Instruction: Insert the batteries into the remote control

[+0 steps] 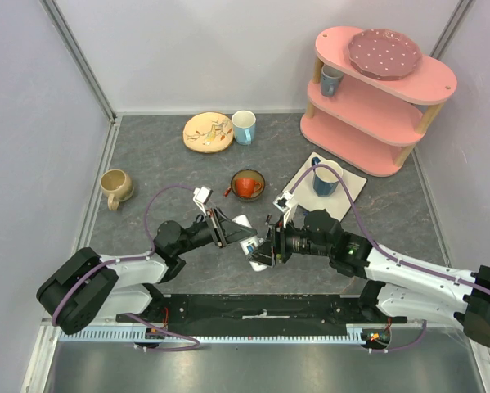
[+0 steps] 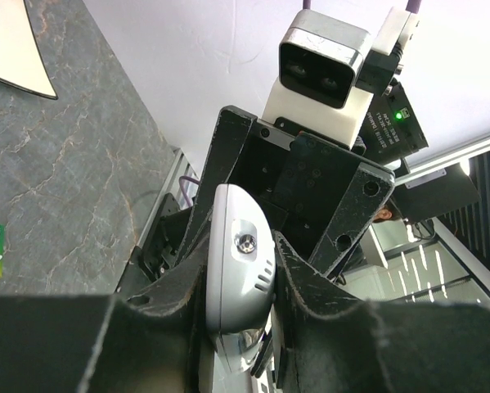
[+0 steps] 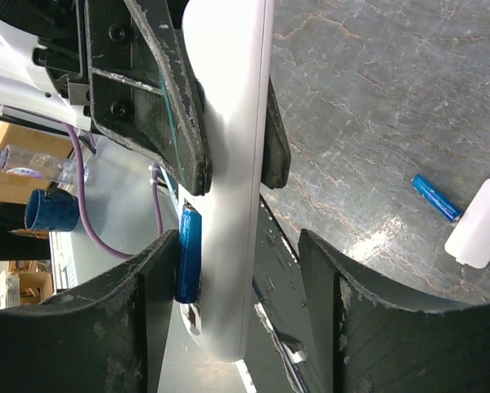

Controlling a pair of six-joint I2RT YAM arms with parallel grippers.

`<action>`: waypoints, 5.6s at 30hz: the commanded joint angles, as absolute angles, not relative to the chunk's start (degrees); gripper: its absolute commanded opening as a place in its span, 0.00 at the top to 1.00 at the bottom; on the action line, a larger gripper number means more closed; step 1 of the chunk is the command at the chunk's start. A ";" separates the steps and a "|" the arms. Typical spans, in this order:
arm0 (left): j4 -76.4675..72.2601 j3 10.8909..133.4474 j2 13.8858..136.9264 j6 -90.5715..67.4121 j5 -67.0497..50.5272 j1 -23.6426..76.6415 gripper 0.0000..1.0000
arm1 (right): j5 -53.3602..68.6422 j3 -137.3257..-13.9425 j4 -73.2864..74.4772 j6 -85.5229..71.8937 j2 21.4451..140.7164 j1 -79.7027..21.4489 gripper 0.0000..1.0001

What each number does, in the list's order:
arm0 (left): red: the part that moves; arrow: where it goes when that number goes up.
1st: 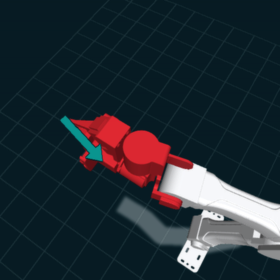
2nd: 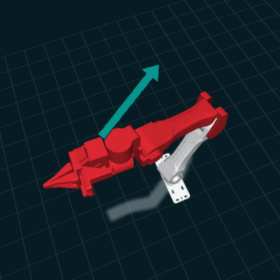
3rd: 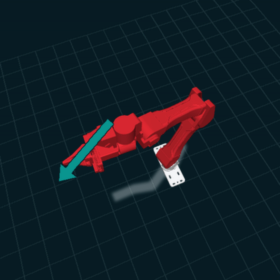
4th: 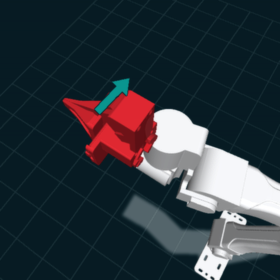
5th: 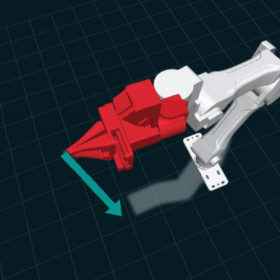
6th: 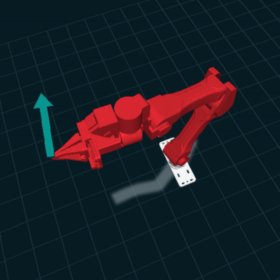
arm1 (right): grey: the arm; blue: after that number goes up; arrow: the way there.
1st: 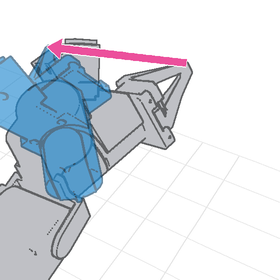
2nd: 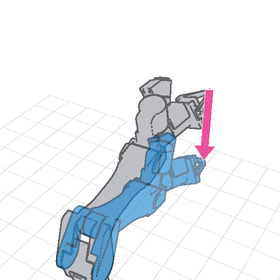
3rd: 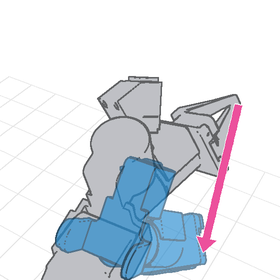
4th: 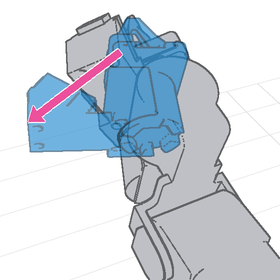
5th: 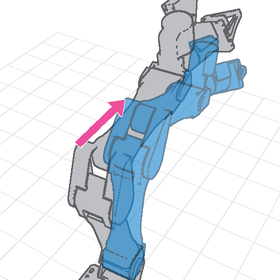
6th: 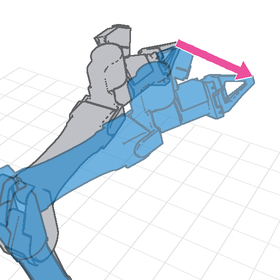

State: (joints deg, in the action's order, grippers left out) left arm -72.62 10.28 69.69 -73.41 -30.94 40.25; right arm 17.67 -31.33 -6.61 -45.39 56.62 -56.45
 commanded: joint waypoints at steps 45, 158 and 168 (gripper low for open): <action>-95.36 10.20 68.29 -72.25 -30.50 40.43 0.98 | 16.96 -32.61 -1.05 -42.54 50.80 -54.58 0.41; -95.36 13.01 69.70 -74.62 -30.59 40.43 0.98 | 21.53 -30.23 -7.29 -48.34 53.26 -53.61 0.47; -95.36 14.50 70.40 -74.71 -30.32 40.43 0.98 | 20.74 -30.23 -7.82 -49.31 55.02 -53.61 0.53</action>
State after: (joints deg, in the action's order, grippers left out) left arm -73.56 11.66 70.83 -72.60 -30.55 40.25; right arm 21.19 -30.57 -6.85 -49.01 54.00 -54.04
